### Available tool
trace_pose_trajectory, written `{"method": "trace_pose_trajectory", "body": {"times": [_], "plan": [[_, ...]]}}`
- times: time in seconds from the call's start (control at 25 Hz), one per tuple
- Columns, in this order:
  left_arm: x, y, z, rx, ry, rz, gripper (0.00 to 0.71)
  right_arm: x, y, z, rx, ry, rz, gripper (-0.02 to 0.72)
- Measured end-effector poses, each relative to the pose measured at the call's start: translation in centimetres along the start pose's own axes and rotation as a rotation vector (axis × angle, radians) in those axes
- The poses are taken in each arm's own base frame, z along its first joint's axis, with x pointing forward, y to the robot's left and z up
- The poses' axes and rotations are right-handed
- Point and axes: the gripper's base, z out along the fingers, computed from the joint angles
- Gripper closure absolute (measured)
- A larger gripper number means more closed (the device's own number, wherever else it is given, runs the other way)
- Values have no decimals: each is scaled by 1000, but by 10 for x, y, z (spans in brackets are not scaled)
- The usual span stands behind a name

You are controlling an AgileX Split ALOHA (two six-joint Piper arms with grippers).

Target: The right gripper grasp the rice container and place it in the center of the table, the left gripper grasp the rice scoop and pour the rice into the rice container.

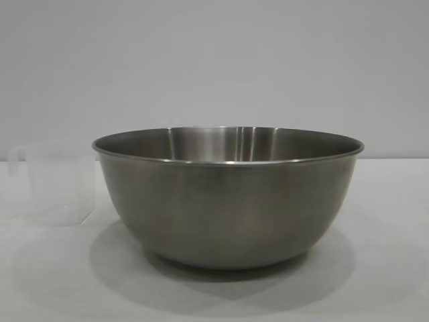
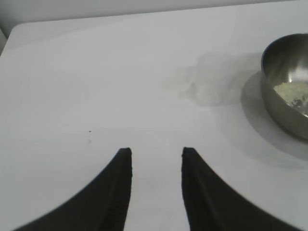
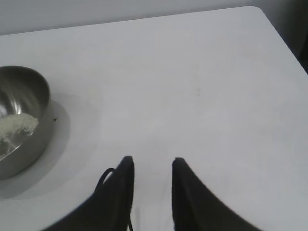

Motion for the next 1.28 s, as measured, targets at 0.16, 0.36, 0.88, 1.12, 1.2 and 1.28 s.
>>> {"method": "trace_pose_trajectory", "body": {"times": [0.16, 0.36, 0.88, 1.12, 1.2, 1.28], "plan": [[4, 0, 3, 6, 32, 17, 498, 0, 0, 0, 0, 0, 0, 563], [4, -1, 3, 18, 33, 24, 498, 0, 0, 0, 0, 0, 0, 563], [4, -2, 3, 21, 32, 25, 498, 0, 0, 0, 0, 0, 0, 563], [4, -2, 3, 21, 33, 25, 498, 0, 0, 0, 0, 0, 0, 563], [4, -2, 3, 21, 33, 25, 498, 0, 0, 0, 0, 0, 0, 563], [4, -2, 3, 21, 33, 25, 498, 0, 0, 0, 0, 0, 0, 563]]}}
